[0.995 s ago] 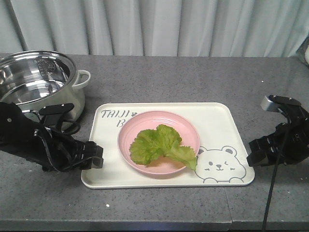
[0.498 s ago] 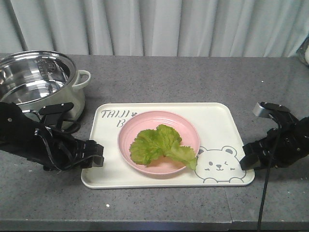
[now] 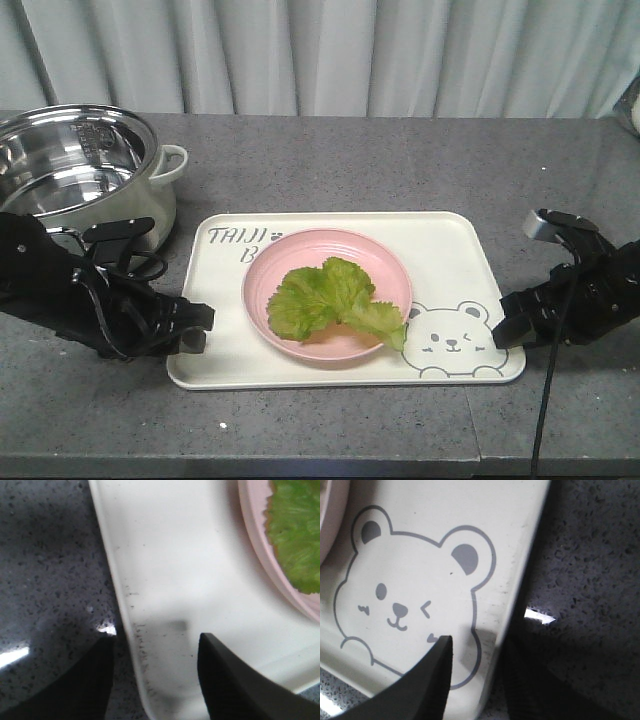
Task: Transfer vegetables to tray and serve
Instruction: 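Close both grippers on the tray's near corners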
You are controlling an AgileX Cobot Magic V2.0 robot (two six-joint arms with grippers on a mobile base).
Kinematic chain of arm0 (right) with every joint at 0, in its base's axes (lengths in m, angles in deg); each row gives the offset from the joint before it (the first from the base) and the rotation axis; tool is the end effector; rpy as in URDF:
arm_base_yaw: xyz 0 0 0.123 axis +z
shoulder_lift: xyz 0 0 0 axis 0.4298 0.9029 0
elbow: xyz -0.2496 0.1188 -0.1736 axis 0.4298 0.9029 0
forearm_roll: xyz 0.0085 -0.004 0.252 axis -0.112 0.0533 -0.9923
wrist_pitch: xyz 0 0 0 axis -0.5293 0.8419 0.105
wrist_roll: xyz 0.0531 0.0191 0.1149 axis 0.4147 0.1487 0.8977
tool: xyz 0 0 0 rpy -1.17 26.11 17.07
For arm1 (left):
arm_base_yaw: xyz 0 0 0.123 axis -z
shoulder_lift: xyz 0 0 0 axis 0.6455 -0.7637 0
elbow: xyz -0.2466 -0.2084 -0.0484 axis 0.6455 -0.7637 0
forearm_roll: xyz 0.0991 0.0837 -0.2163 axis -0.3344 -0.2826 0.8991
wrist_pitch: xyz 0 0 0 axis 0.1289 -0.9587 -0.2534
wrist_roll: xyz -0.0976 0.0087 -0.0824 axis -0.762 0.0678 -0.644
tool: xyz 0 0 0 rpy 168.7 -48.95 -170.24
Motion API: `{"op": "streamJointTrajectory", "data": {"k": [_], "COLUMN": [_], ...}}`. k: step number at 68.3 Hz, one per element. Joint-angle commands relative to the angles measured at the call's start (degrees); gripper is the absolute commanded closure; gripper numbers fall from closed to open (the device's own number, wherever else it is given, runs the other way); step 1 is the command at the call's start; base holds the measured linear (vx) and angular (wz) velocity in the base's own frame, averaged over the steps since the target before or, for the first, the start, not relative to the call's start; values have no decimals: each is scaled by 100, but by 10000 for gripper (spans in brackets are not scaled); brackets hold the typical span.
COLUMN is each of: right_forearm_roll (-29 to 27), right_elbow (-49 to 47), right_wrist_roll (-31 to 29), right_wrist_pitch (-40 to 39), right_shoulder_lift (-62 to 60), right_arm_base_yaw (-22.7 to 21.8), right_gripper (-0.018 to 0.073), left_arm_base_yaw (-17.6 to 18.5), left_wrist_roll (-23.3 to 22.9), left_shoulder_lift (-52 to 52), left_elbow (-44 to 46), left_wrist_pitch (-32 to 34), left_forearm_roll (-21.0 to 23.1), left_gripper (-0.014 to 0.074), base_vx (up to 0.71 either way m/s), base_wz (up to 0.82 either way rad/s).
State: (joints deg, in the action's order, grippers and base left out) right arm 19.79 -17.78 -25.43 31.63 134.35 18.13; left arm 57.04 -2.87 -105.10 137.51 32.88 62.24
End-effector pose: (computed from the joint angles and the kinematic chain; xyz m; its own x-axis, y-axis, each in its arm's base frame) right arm 0.3146 0.0234 0.2112 -0.9451 -0.1284 -0.3006 -0.2517 0.8727 0.4185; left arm 0.2902 -0.1242 0.2220 -0.9424 0.0211 -0.3339 0.1439 0.9264 -0.3478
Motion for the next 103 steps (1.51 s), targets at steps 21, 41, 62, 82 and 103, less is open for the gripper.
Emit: {"op": "streamJointTrajectory", "data": {"k": [21, 41, 62, 82, 103], "right_forearm_roll": [-220, -143, -148, -393, -535], "right_elbow": [-134, -134, -134, -134, -134], "right_wrist_roll": [-189, -131, -131, -129, -118], "right_wrist_pitch": [126, 170, 203, 520, 708], "right_shoulder_lift": [-108, -108, -108, -113, -362], "right_arm_base_yaw": [1, 1, 1, 1, 1], "right_gripper": [318, 420, 559, 565, 564], "left_arm_base_yaw": [16, 16, 16, 16, 16], "left_wrist_roll": [255, 255, 266, 391, 403], "left_shoulder_lift": [178, 178, 178, 428, 1023], "left_elbow": [143, 143, 143, 149, 149], "left_wrist_pitch": [46, 40, 45, 44, -60], "left_forearm_roll": [305, 305, 305, 305, 281], "left_gripper": [316, 470, 595, 603, 603], "base_vx": [0, 0, 0, 0, 0], "base_wz": [0, 0, 0, 0, 0]}}
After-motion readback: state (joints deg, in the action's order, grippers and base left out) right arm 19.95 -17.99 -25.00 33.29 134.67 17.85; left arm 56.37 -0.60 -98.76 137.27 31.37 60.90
